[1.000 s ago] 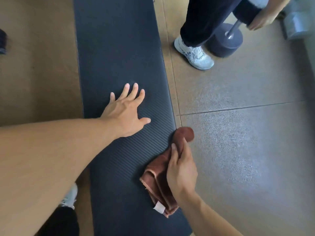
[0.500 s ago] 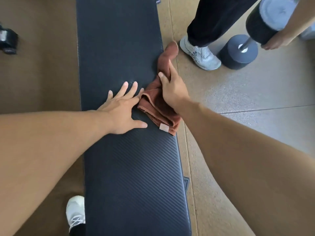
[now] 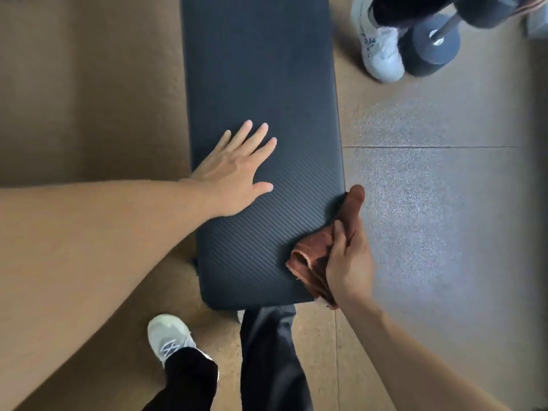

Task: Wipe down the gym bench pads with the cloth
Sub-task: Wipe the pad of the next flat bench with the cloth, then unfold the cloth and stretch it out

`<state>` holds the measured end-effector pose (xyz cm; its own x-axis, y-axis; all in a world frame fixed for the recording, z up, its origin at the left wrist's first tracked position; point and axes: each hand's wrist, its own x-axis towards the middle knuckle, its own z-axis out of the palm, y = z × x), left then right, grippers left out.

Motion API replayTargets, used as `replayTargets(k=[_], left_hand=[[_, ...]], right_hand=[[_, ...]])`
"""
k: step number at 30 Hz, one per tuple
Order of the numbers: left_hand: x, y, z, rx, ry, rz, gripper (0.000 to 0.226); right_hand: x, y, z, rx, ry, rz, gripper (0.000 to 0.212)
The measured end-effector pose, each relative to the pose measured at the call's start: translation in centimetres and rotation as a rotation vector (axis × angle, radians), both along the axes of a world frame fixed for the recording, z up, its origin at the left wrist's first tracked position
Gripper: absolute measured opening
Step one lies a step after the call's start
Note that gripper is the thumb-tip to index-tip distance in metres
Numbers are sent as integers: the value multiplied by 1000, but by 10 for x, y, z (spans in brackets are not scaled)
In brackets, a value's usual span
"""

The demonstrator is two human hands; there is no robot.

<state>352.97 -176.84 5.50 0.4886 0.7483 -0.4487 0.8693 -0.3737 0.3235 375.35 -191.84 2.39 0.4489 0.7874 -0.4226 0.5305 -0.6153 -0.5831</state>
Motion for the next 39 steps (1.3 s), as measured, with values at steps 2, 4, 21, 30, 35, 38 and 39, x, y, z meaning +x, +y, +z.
replayTargets(k=[2,4,21,30,35,38,39], left_hand=[[-33,-50,-2,29,-19,-46,76],[-68,-88,-5,48,-38,-68,72],[-259,-221,74,-375,-118,746,59],[-332,-200,235,-241,-298,751,78],[-367,-131,296,-187,-351,728,51],[-379,-91,320,-173,-387,846,34],[-381,-76,329,-185,-401,867,36]], right_hand=[[-14,-31,3,11,-71,-103,45],[-32,-54,3,56,-118,-179,48],[-265,-47,92,-455,191,497,31],[-354,-17,280,-333,555,539,20],[-389,56,343,-244,823,447,24],[-402,102,362,-159,837,465,31],[-406,118,367,-161,825,477,37]])
